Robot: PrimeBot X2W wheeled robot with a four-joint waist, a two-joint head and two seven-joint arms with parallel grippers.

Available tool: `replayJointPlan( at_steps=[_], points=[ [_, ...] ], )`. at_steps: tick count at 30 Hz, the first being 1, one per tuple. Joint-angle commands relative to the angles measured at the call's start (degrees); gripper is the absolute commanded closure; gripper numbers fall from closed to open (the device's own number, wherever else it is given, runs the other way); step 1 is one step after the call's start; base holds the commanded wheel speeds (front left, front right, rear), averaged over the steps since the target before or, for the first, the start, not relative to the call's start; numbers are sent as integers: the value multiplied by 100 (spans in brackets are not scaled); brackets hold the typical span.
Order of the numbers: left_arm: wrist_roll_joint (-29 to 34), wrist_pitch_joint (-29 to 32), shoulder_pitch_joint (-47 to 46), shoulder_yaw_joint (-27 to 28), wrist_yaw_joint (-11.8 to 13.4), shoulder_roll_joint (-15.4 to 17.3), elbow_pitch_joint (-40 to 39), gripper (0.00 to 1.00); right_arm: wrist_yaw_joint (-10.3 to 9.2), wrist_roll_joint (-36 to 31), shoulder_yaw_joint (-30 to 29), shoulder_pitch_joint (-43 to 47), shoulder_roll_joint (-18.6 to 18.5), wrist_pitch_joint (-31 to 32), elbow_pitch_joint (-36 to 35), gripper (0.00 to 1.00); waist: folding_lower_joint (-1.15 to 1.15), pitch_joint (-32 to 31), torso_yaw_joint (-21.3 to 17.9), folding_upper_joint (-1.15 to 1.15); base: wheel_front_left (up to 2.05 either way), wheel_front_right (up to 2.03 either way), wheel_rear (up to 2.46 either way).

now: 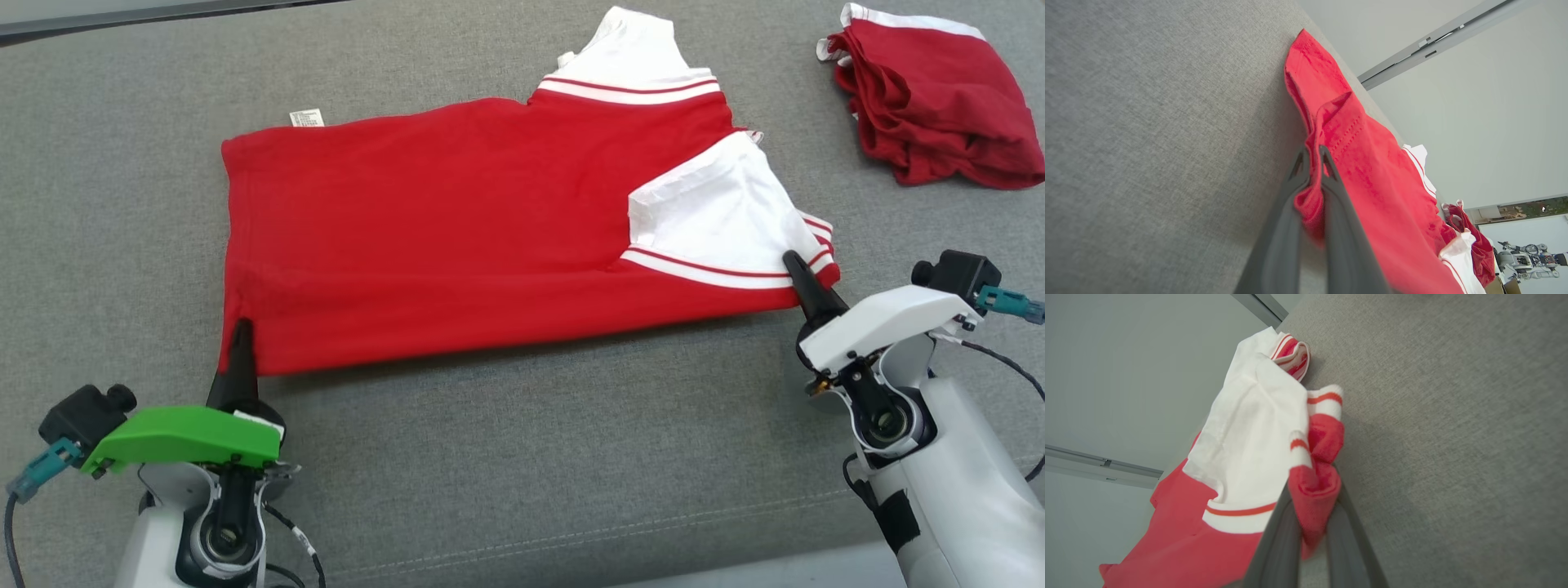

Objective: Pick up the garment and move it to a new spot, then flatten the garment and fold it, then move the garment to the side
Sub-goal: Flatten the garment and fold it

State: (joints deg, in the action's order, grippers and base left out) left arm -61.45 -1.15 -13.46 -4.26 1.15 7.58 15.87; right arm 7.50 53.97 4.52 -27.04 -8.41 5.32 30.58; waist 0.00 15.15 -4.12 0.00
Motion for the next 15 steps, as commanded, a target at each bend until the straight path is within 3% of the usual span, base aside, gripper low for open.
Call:
replayJointPlan(
  at_steps=[1, 7, 15],
  points=[
    [2, 8, 220, 6, 90, 38, -236, 100, -3, -7, -88, 178, -80, 73, -48, 100, 0, -44, 10, 0, 0, 0, 0],
    [17, 57, 890, -123, 290, -66, -880, 100, -3, -132, -385, 609, -56, 167, -260, 100, 0, -96, 36, 0, 0, 0, 0],
    [127, -103, 1343, -332, 329, -196, -652, 100, -4, -290, -676, 1229, 105, 158, -300, 100, 0, -135, 18, 0, 0, 0, 0]
  ],
)
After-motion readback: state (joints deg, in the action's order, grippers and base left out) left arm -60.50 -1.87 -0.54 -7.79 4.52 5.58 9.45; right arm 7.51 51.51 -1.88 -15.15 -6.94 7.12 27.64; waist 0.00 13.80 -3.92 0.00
